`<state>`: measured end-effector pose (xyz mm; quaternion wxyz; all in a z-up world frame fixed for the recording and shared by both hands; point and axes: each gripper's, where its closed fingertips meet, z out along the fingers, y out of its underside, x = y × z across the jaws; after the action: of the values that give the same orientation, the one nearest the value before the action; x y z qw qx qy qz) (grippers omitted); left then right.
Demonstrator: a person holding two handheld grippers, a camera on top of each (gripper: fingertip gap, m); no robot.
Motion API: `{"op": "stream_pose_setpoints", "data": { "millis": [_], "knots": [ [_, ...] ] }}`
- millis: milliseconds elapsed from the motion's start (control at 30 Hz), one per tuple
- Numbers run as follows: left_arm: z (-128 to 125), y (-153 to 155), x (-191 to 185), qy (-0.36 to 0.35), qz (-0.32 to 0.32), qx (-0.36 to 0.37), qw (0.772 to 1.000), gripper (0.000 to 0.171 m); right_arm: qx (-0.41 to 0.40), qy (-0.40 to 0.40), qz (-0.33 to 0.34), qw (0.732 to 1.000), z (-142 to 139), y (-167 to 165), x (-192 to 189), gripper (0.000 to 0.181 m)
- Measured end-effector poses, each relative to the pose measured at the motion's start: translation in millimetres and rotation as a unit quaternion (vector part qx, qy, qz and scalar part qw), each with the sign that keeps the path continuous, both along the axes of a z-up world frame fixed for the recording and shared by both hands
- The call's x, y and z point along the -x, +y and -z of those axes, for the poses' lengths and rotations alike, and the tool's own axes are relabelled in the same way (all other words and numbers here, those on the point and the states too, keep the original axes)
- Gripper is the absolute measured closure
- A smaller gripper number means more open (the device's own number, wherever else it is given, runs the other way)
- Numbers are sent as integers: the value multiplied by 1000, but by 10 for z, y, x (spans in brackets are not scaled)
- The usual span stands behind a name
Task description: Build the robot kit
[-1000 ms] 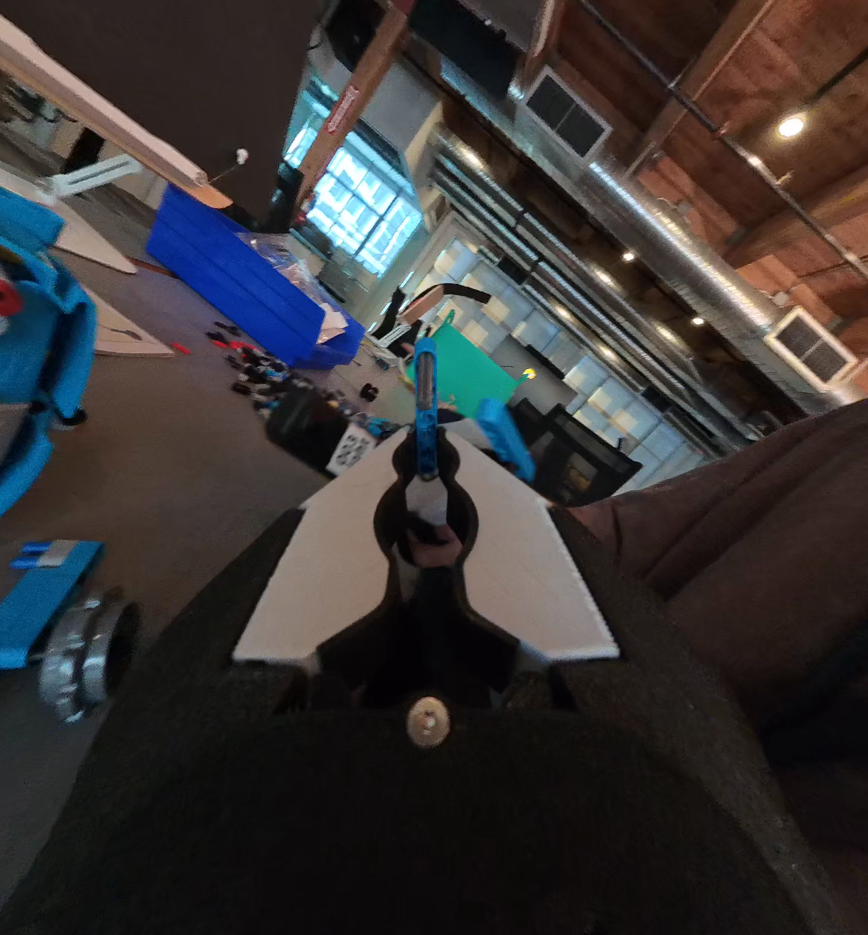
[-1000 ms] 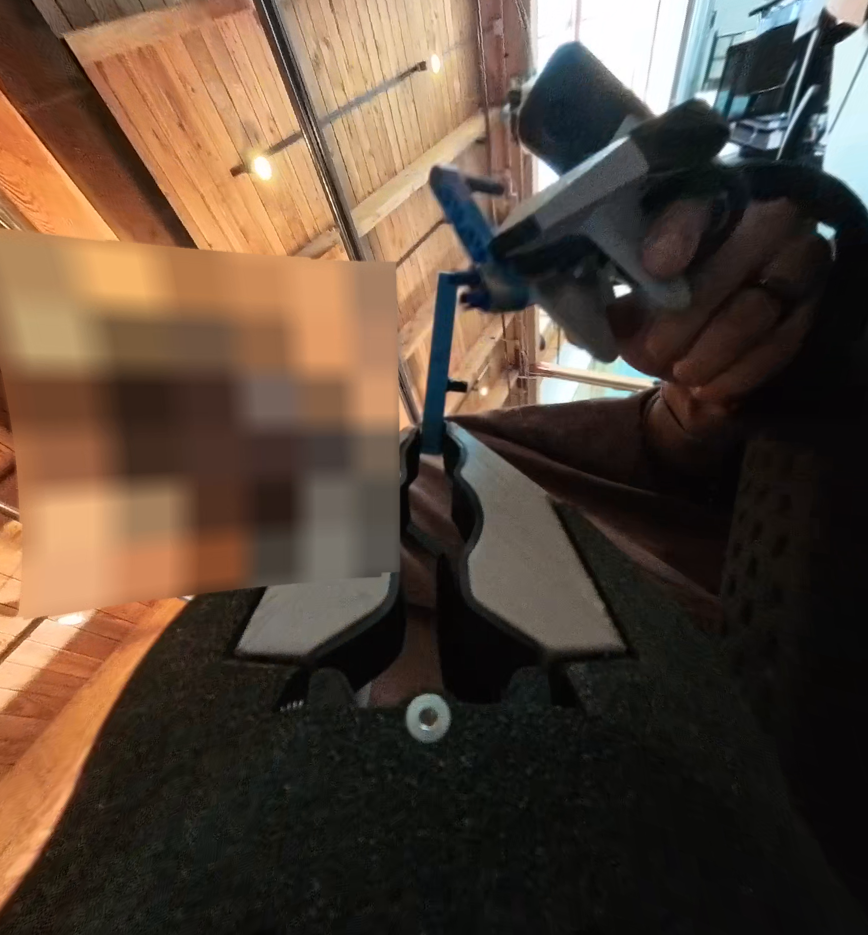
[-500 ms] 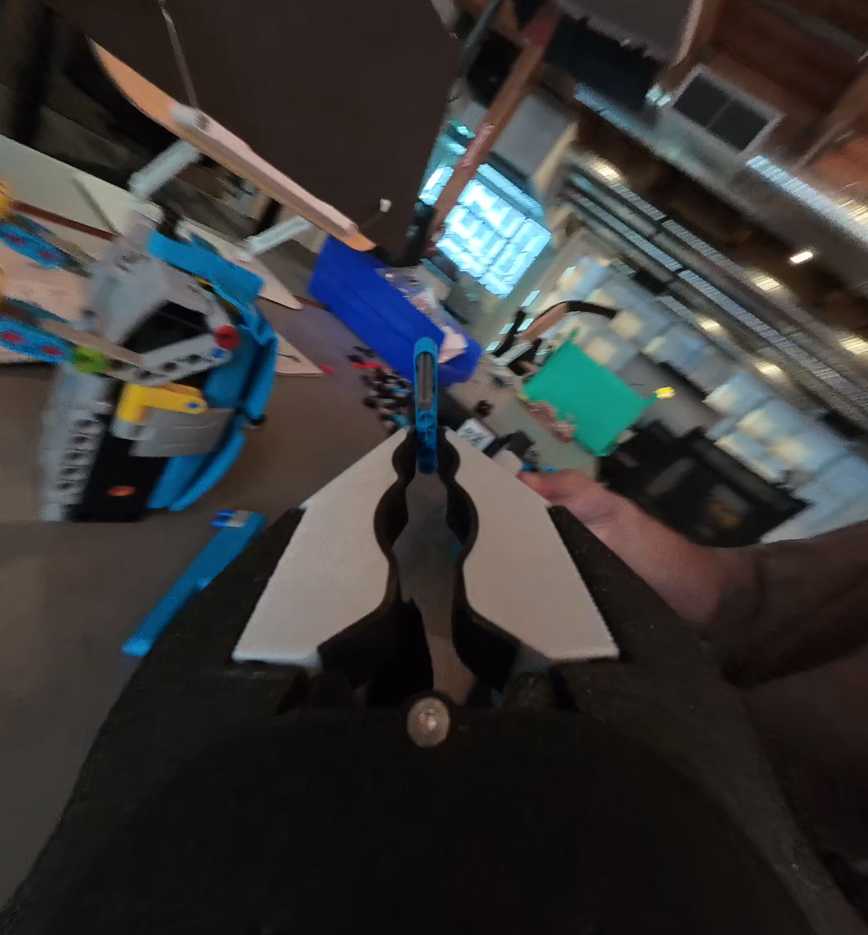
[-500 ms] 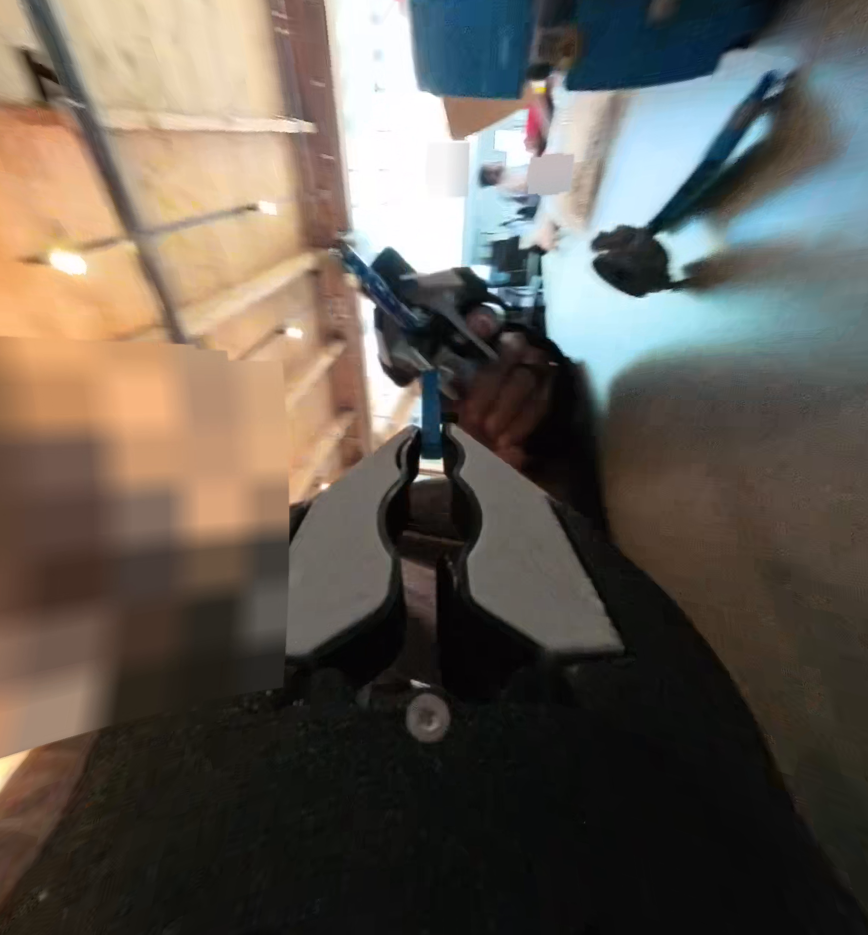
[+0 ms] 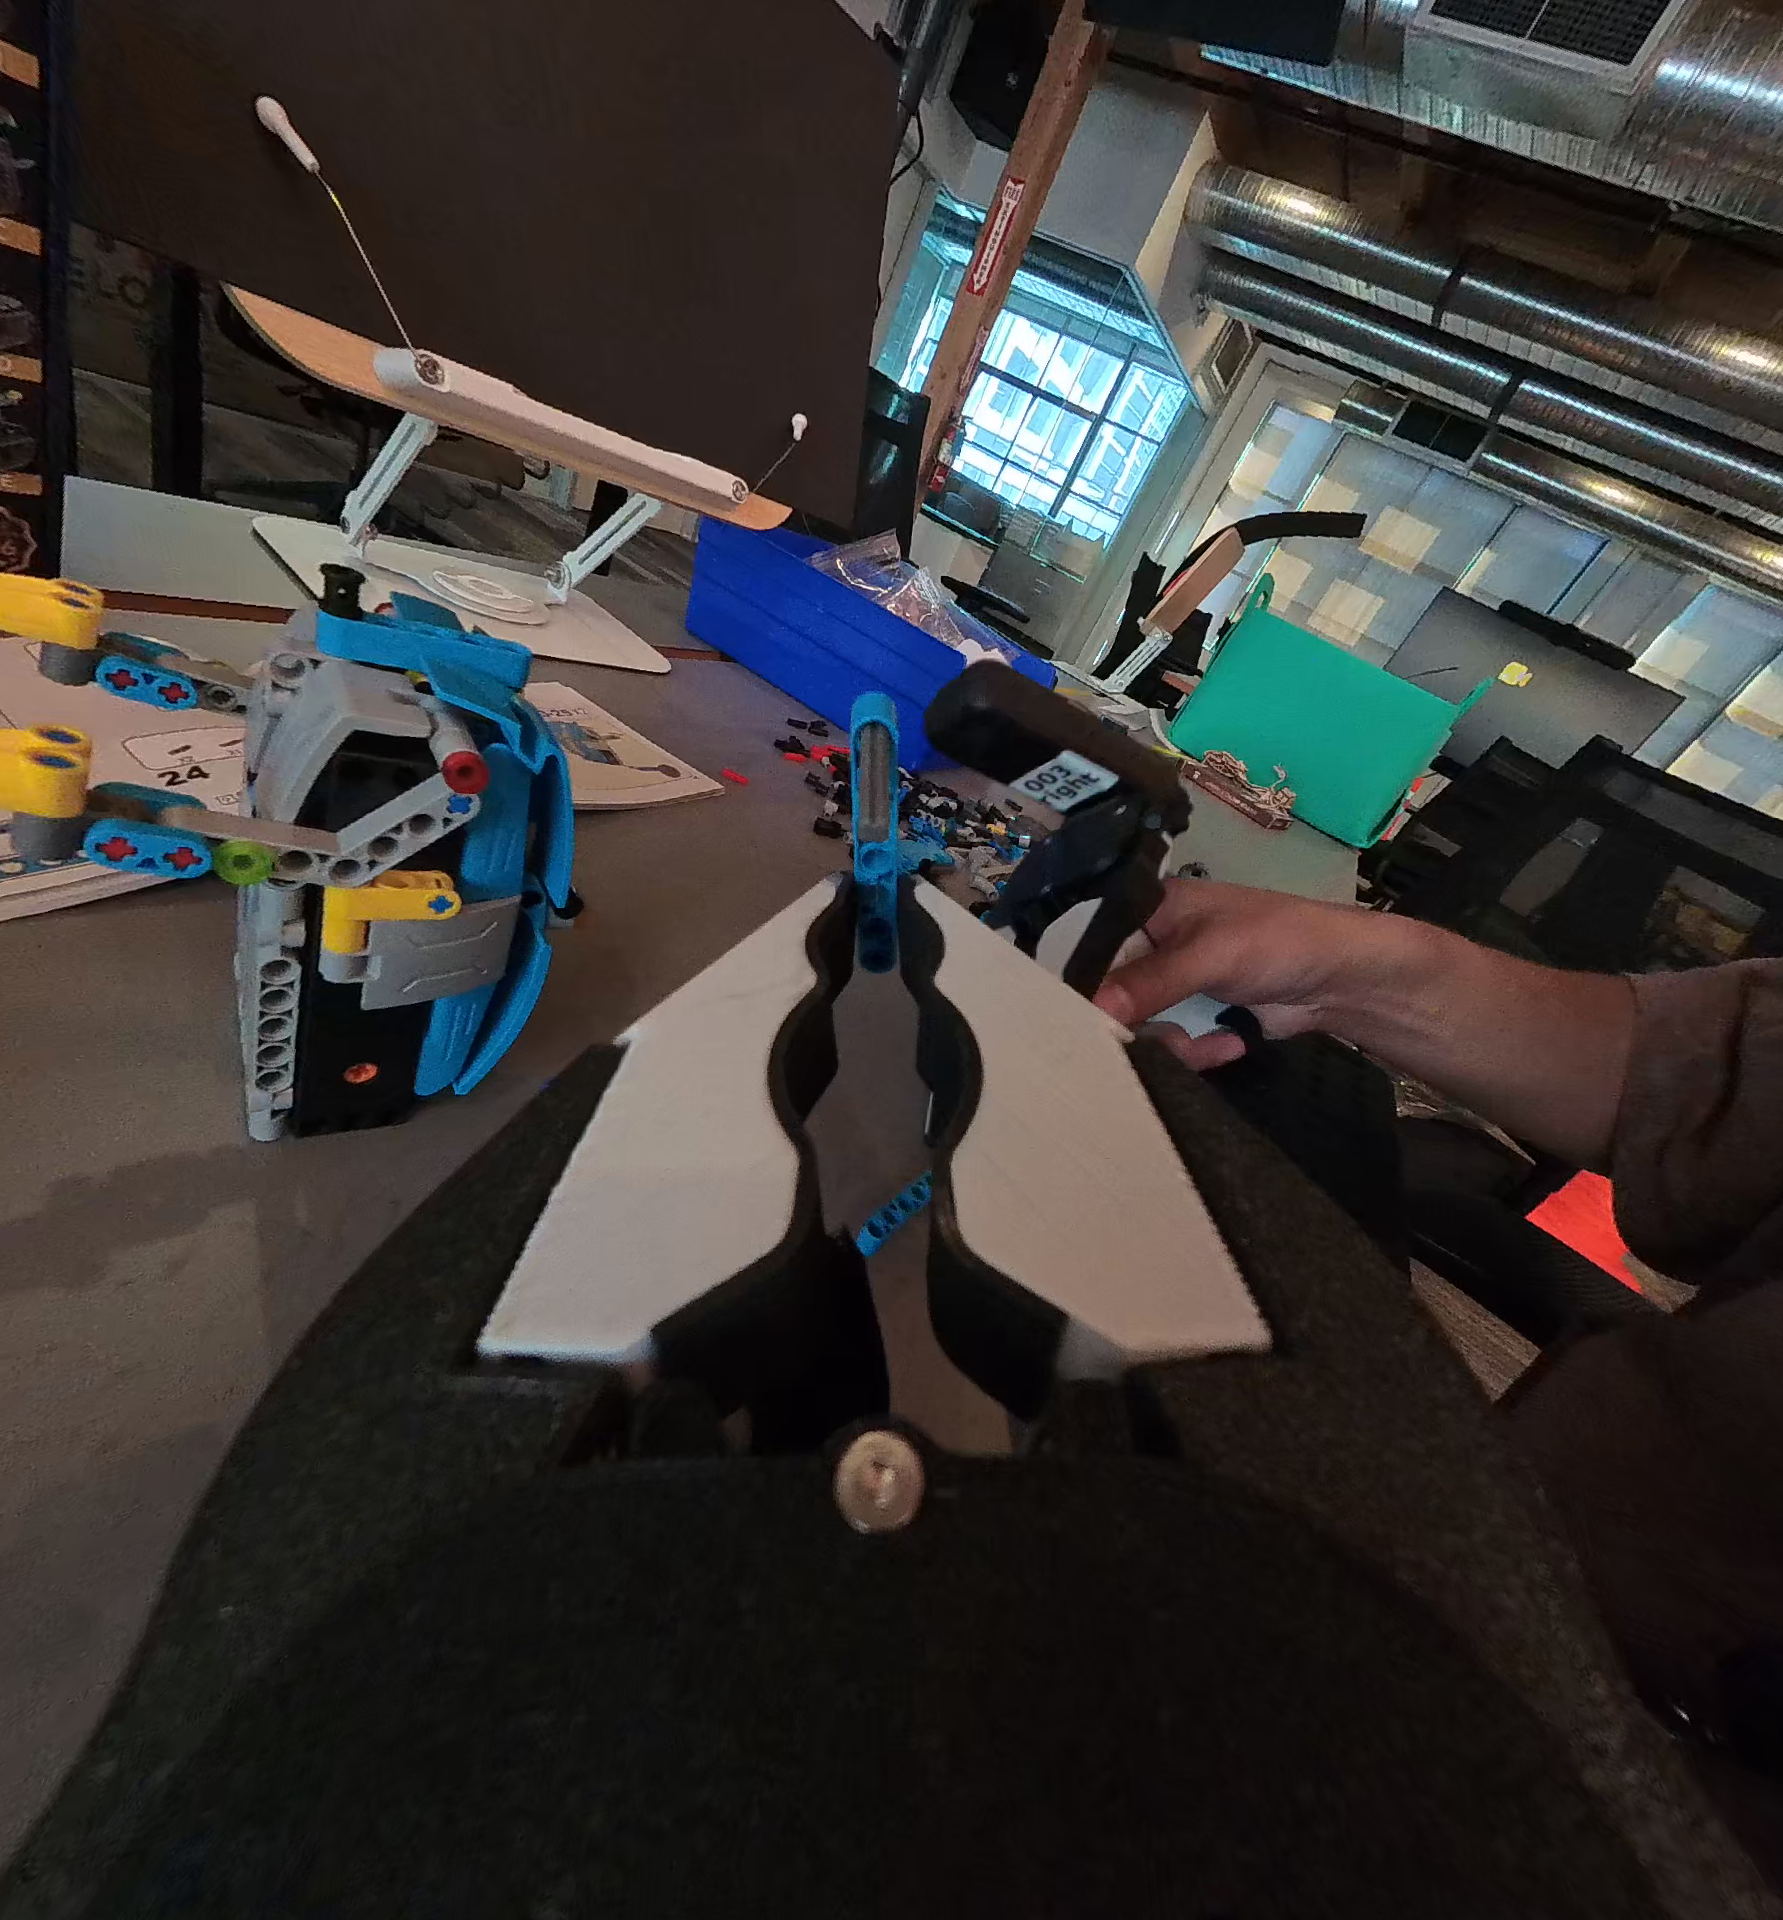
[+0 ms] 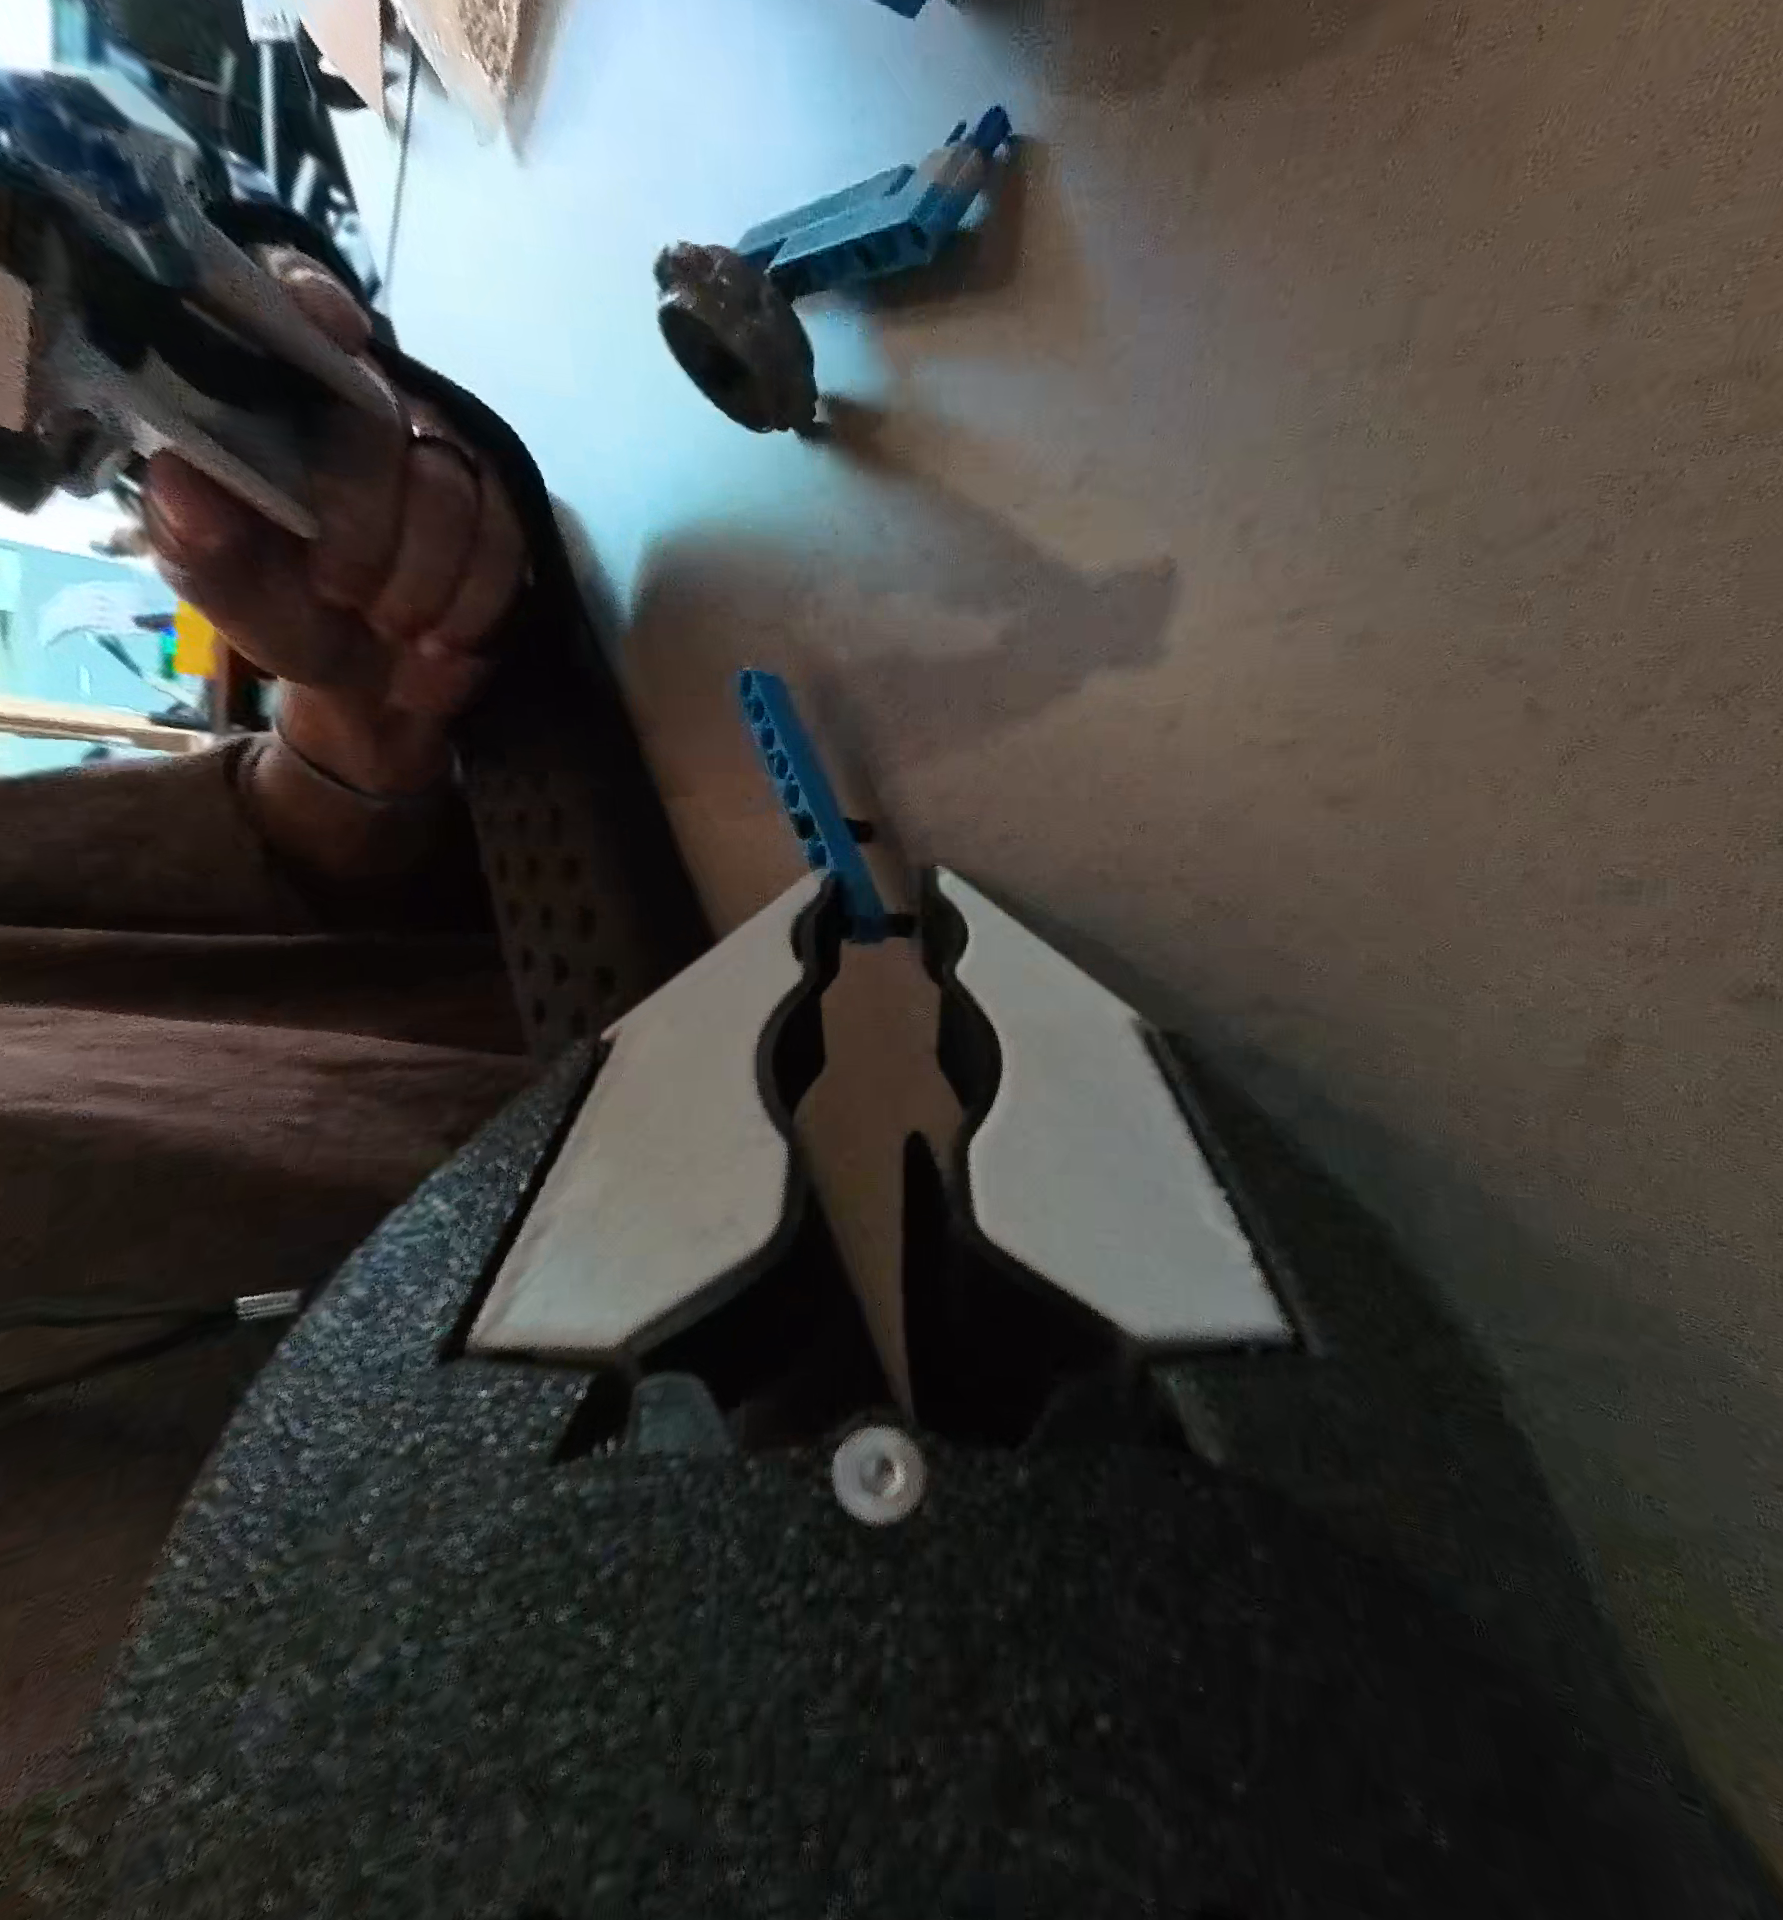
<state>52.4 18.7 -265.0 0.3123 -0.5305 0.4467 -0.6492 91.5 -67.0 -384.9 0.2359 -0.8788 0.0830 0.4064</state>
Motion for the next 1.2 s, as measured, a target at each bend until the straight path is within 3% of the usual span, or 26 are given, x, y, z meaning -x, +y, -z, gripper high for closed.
{"op": "stream_pose_setpoints", "data": {
  "millis": [100,233,367,700,933,1067,1200],
  "knots": [
    [5,-5,-4,1,2,1,1000,165,-42,-80,-28,995,-21,11,-50,159],
    [6,-3,-7,1,5,7,1000,164,-133,-200,-96,966,-184,-5,-70,157],
    [6,-9,-6,1,8,10,1000,165,-115,-278,-171,938,-118,-99,-79,151],
    [2,-34,0,-1,14,9,1000,165,-93,-248,-266,927,-52,125,-226,155],
    [-4,-42,6,-3,16,8,1000,165,-83,-234,-305,919,20,74,-61,161],
    [7,-59,-5,0,22,8,1000,165,-90,-316,-293,898,77,110,-94,169],
    [15,-74,-14,4,22,4,1000,164,-66,-308,-270,910,71,126,-93,173]
  ]
}}
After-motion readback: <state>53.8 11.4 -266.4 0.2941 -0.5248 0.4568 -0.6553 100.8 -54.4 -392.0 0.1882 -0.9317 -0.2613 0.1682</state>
